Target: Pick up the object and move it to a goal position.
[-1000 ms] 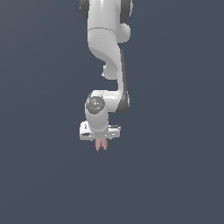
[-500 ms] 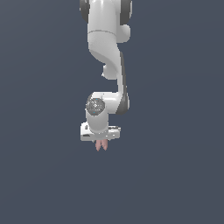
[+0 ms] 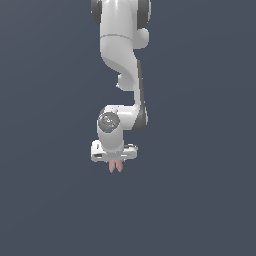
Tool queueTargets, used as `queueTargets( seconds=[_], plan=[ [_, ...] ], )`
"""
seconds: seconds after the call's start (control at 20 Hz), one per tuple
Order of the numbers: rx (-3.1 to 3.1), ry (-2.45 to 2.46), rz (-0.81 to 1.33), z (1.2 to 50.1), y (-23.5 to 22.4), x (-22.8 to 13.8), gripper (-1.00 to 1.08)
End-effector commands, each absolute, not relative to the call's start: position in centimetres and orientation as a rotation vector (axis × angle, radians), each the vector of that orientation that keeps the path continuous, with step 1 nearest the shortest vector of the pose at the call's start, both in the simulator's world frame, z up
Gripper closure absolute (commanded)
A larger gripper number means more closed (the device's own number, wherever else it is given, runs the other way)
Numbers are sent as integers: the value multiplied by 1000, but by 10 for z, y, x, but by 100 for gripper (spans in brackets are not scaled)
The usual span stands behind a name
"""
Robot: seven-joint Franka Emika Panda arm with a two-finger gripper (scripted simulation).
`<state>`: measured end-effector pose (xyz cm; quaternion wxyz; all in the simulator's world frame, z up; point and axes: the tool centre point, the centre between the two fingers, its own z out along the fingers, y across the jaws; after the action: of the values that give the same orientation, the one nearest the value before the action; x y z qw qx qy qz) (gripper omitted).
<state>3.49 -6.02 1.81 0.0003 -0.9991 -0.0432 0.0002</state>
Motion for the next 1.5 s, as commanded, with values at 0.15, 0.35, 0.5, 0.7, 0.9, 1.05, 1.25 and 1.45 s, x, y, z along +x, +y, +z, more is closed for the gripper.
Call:
queueTargets(
  seconds=[0.15,0.35,0.5,0.7,0.9,1.05,1.25,1.45],
  plan=[
    [-3138,-134,0,23,-71,44,108],
    [-3138,-134,0,29,-83,56,108],
    [-3138,-134,0,35,-95,67,108],
    [-3138,-134,0,43,-112,83,108],
    [-3139,-133,0,51,-129,99,108],
    [-3139,-133,0,56,-139,110,108],
    [-3139,-133,0,61,-149,120,108],
    [-3139,-133,0,64,-155,127,108]
  ],
)
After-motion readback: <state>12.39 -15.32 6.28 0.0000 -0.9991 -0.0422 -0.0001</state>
